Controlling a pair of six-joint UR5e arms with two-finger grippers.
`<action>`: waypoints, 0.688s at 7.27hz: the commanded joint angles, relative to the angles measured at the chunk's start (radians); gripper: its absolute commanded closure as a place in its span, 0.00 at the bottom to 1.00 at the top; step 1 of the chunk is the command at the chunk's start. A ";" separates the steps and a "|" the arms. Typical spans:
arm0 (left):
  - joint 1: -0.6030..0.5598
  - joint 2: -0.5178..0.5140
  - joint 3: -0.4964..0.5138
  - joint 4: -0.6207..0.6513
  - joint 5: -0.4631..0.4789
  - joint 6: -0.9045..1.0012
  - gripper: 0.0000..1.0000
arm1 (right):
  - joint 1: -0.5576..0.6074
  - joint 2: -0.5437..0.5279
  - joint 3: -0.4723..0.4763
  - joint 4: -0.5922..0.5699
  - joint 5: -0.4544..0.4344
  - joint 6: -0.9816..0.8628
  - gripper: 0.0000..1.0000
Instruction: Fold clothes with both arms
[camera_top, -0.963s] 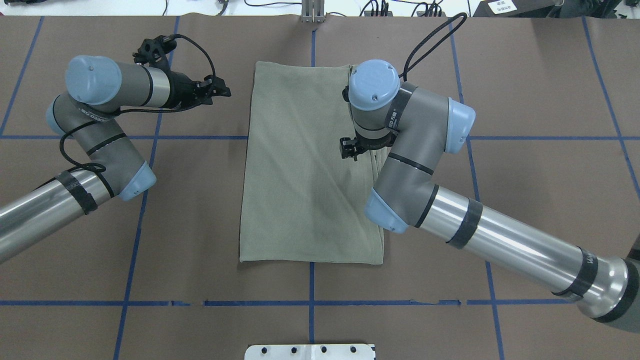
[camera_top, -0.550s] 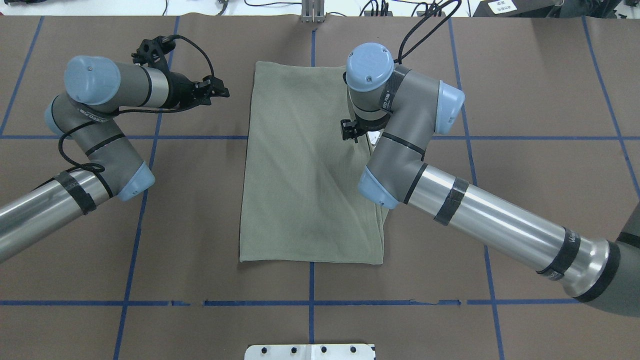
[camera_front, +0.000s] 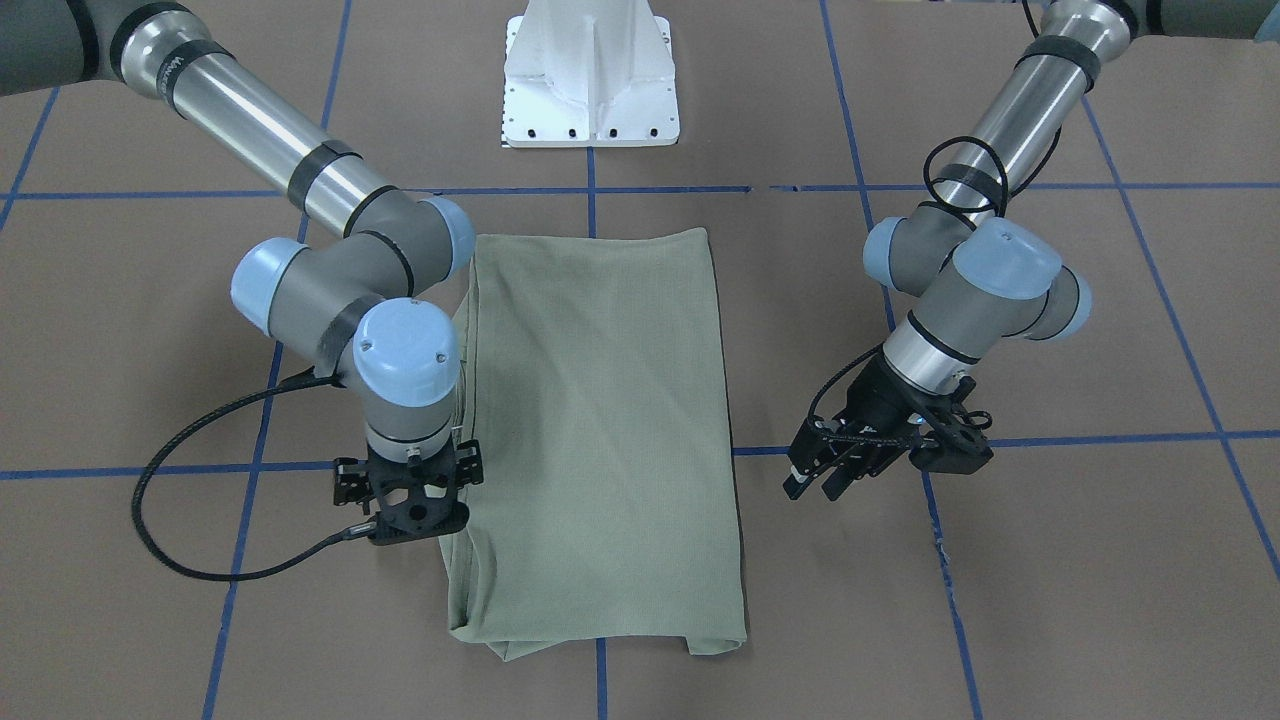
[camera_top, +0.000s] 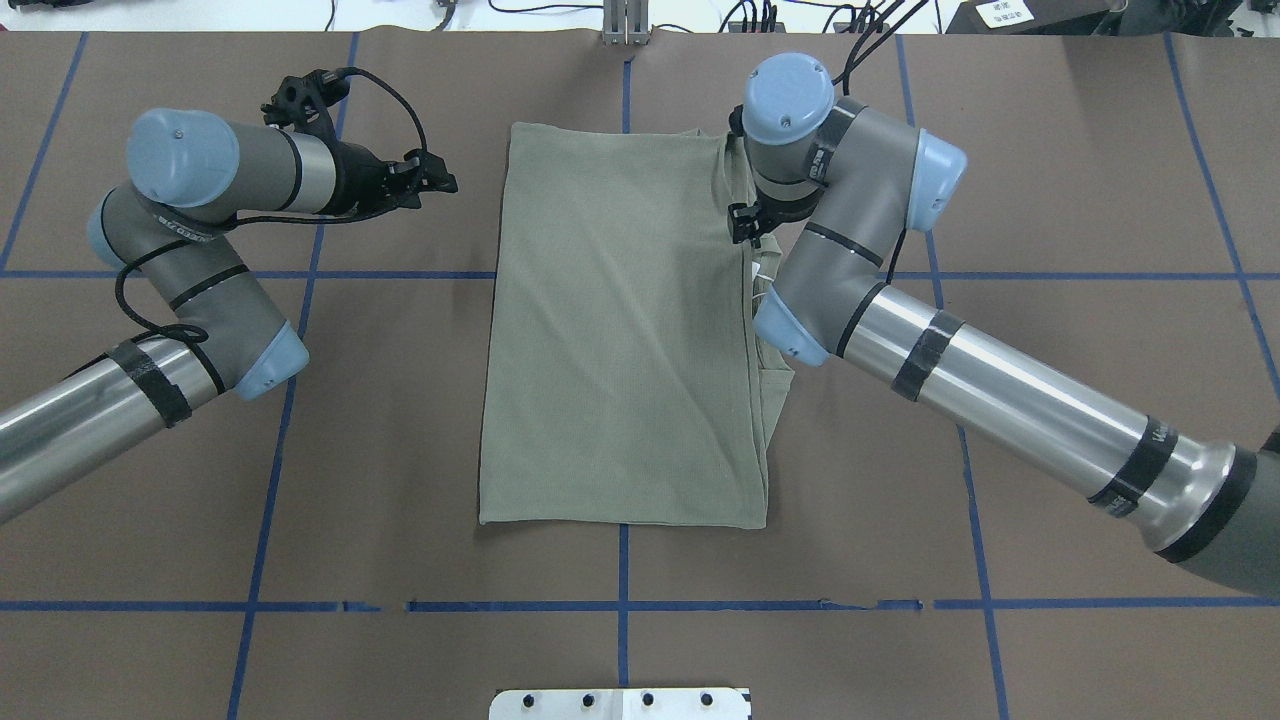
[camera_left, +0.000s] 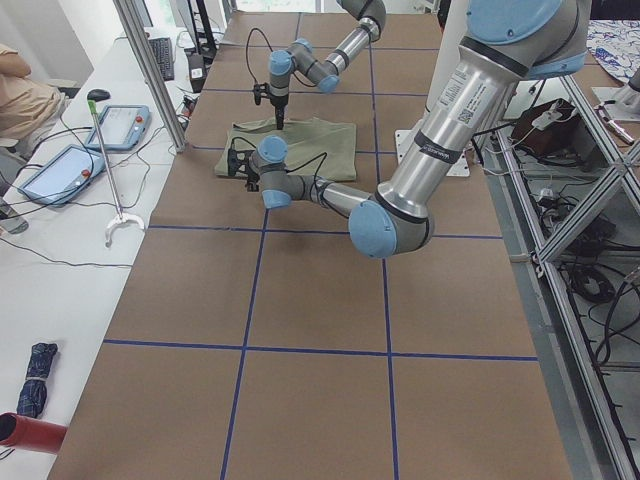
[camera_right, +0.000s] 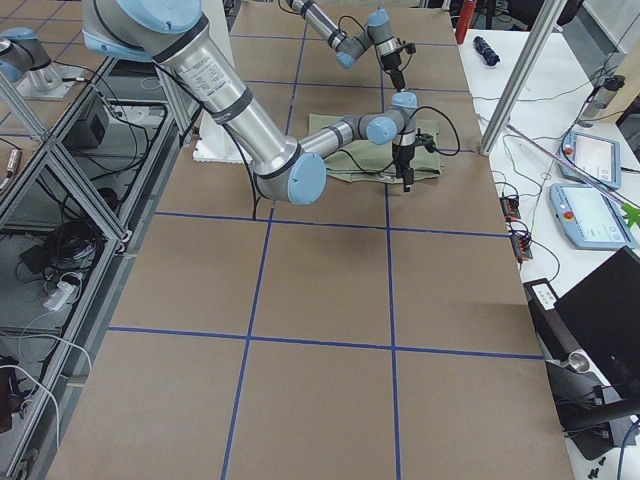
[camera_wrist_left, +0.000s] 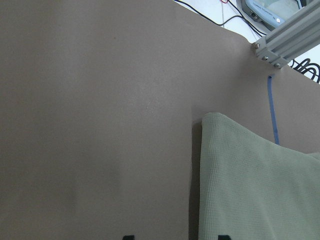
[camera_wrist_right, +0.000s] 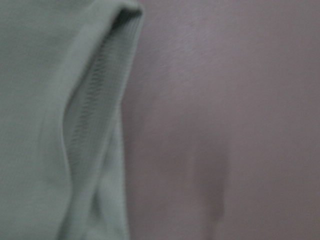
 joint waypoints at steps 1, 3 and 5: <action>-0.001 0.001 0.000 0.000 0.000 0.000 0.36 | 0.068 -0.014 -0.002 0.000 0.009 -0.099 0.00; -0.002 0.001 -0.005 0.000 0.000 0.000 0.36 | 0.062 -0.012 0.085 -0.006 0.067 0.016 0.00; -0.016 0.003 -0.030 0.000 -0.038 0.000 0.36 | -0.059 -0.137 0.309 0.008 0.002 0.413 0.00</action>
